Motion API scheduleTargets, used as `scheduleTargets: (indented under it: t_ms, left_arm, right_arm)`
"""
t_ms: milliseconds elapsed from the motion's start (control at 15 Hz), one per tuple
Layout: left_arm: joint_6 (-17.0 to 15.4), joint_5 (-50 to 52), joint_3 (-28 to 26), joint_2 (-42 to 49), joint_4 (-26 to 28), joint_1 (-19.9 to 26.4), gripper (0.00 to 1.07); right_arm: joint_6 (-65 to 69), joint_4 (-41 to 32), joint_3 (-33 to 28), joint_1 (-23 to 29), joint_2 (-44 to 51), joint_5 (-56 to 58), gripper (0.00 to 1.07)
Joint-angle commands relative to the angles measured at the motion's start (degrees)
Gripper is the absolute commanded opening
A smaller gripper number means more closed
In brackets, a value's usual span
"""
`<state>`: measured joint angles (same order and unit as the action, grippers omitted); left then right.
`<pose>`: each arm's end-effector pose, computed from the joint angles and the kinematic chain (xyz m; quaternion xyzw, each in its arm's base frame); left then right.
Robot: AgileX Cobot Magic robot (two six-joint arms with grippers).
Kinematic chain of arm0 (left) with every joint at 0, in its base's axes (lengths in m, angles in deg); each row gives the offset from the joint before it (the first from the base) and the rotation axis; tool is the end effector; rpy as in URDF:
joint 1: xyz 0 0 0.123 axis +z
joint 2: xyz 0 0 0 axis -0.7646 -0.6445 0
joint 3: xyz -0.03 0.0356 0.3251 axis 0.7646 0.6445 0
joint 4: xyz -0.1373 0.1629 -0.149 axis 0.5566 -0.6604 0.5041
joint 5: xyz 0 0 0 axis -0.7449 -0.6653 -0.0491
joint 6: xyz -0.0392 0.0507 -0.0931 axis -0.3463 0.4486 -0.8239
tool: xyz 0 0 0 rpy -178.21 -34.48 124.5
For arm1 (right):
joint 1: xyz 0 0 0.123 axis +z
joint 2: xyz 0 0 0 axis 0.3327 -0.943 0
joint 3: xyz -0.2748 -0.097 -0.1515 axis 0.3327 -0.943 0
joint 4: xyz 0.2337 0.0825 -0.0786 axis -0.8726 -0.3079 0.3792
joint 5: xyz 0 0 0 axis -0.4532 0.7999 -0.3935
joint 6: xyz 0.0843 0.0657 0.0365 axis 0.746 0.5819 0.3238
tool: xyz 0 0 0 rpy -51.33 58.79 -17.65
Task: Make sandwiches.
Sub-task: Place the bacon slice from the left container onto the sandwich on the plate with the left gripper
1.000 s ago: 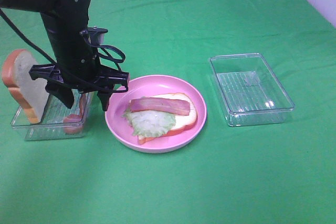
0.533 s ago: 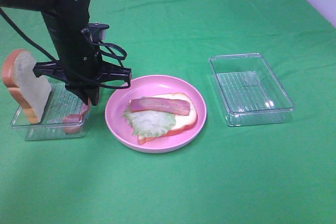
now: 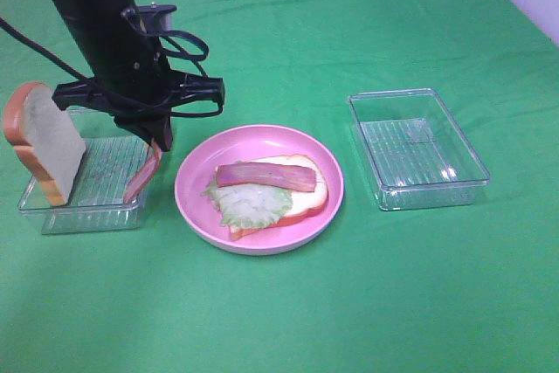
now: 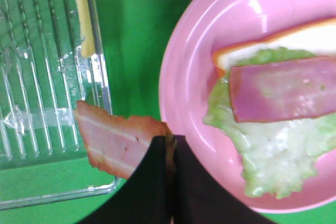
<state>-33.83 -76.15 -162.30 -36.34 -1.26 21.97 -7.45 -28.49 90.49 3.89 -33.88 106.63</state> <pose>0.3792 -0.2043 0.2186 0.0052 0.9909 -0.0739 0.1121 -0.0245 -0.0043 0.2716 -0.2333 0.8213 0.0972 0.5115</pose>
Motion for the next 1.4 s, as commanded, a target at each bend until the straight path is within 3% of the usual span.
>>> scheduleTargets:
  t_ms: [67, 267, 400, 467, 667, 733, 867, 1000, 1200, 1267, 1400]
  left_arm:
    - [1.60, 0.11, -0.17, 2.46, 2.75, -0.40, 0.00]
    - [9.57, 3.27, -0.29, 6.82, 17.53, -0.40, 0.00]
    - [19.19, 6.59, -0.29, 6.47, 30.65, -0.40, 0.00]
    - [19.19, 6.59, -0.29, 6.47, 30.65, -0.40, 0.00]
    - [31.97, 11.06, -0.29, 3.27, 47.56, -0.40, 0.00]
    - [34.43, 11.06, -0.29, 1.38, 51.68, -0.40, 0.00]
    - [37.30, 10.89, -0.29, -1.38, 52.31, -0.40, 0.00]
    - [36.67, 11.29, -0.29, -4.64, 43.66, -0.40, 0.00]
    - [36.27, 11.23, -0.29, -6.65, 40.51, -0.40, 0.00]
    - [31.86, 11.46, -0.29, -8.31, 35.58, -0.40, 0.00]
    - [30.19, 11.57, -0.29, -8.31, 33.12, -0.40, 0.00]
  right_arm:
    - [-0.63, 0.11, -0.11, 0.06, 0.63, -0.74, 0.66]
    - [-0.63, 0.11, -0.11, 0.06, 0.63, -0.74, 0.66]
    - [-0.63, 0.11, -0.11, 0.06, 0.63, -0.74, 0.66]
    - [-0.63, 0.11, -0.11, 0.06, 0.63, -0.74, 0.66]
    - [-0.63, 0.11, -0.11, 0.06, 0.63, -0.74, 0.66]
    - [-0.63, 0.11, -0.11, 0.06, 0.63, -0.74, 0.66]
    - [-0.63, 0.11, -0.11, 0.06, 0.63, -0.74, 0.66]
    - [-0.63, 0.11, -0.11, 0.06, 0.63, -0.74, 0.66]
    - [-0.63, 0.11, -0.11, 0.06, 0.63, -0.74, 0.66]
    - [-0.63, 0.11, -0.11, 0.06, 0.63, -0.74, 0.66]
    - [-0.63, 0.11, -0.11, 0.06, 0.63, -0.74, 0.66]
